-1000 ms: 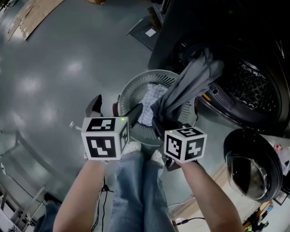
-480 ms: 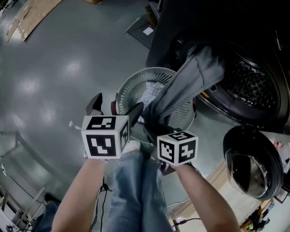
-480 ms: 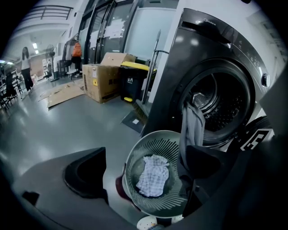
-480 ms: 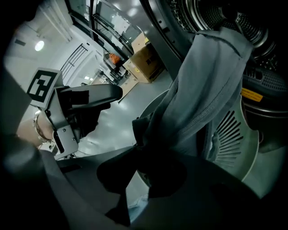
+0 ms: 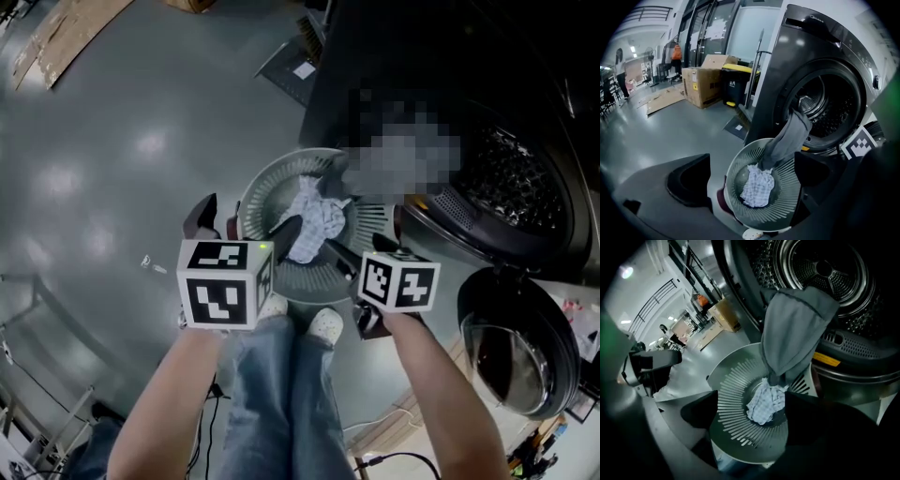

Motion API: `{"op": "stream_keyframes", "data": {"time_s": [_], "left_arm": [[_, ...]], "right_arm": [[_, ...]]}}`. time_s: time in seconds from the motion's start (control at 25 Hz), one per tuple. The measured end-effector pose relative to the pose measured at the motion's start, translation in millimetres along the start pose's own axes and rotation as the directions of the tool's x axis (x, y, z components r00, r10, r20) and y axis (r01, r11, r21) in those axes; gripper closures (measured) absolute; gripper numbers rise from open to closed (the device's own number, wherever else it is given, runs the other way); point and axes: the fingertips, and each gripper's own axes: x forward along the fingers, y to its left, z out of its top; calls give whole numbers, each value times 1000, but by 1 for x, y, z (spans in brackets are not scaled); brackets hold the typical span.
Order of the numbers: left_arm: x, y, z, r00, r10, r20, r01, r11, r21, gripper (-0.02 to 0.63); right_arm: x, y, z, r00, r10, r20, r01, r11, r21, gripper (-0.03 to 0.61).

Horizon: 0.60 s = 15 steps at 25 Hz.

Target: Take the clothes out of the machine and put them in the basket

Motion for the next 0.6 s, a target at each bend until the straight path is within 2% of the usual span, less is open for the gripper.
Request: {"op": "stream_keyframes", "data": {"time_s": [0.12, 0.24, 0.4, 0.6], "left_arm": [[1, -4, 6, 1000, -4, -4, 4, 1000, 10, 51], [4, -8, 11, 1000, -9, -3, 9, 1000, 24, 51], [10, -13, 15, 1000, -22, -9, 22, 999, 37, 51], [20, -10, 17, 1000, -18, -4, 18, 1000, 23, 51]], "right_arm": [[-11, -27, 37, 996, -61, 61, 62, 998, -13, 147], [-23, -53, 82, 981, -128, 148, 142, 986, -92, 147], [-36, -85, 139, 948, -217, 235, 269, 938, -217, 147], [-31, -118, 188, 919, -305, 250, 370, 886, -280, 139]]}}
